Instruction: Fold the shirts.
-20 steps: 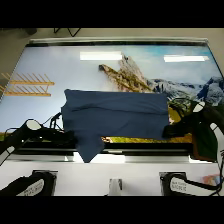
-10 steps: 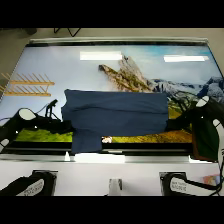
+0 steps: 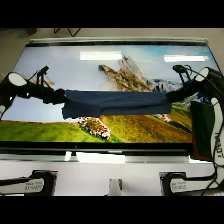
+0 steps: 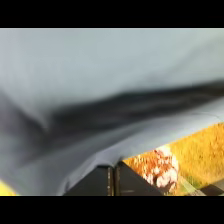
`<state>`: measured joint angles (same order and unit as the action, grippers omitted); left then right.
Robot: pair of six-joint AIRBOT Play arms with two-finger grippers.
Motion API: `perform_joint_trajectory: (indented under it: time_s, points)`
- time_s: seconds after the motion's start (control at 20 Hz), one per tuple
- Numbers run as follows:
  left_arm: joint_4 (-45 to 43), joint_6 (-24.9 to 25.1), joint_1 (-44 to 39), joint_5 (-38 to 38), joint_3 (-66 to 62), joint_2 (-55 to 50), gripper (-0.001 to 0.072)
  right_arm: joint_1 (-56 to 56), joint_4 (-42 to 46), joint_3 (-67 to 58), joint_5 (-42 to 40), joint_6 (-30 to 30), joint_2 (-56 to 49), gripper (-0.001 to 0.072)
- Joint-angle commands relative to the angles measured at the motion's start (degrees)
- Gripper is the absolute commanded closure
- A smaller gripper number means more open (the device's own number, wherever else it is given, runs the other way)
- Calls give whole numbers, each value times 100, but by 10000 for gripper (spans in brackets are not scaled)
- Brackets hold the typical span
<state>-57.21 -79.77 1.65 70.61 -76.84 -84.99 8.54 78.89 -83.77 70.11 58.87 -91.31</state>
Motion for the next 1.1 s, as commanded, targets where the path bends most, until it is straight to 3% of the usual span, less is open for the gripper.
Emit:
perform_joint_trajectory:
  time_s: [0.0, 0.25, 0.3, 0.35, 0.4, 0.5, 0.55, 0.7, 0.9, 1.05]
  points:
    - [-39, -273, 11, 428, -1399, -1316, 677, -98, 199, -691, -83, 297, -763, 684]
    - [-39, -645, 11, 455, -2304, -2334, 675, -101, -247, -730, -310, 310, -1362, 678]
    - [-24, -695, 9, 455, -2304, -2406, 601, -101, -387, -730, -365, 308, -1397, 590]
    - [17, -715, 11, 514, -2304, -2448, 269, -101, -535, -739, -428, 289, -1392, 360]
    - [20, -710, 15, 627, -2321, -2439, -13, -94, -680, -811, -393, 57, -1362, 154]
    - [15, -625, 107, 986, -2557, -2428, -13, -9, -573, -1051, -188, -337, -1217, 55]
    - [20, -627, 179, 1226, -2767, -2424, -13, 127, -463, -1150, -122, -315, -1165, 42]
    - [22, -645, 273, 1513, -3359, -2245, -11, 833, -791, -1215, 131, 109, -1246, 42]
    - [72, -647, 50, 1497, -3766, -1786, -11, 1049, -1373, -1204, 859, -37, -1775, 17]
    - [214, -640, -321, 1491, -3779, -1451, -10, 1043, -2015, -1204, 955, -57, -2122, 20]
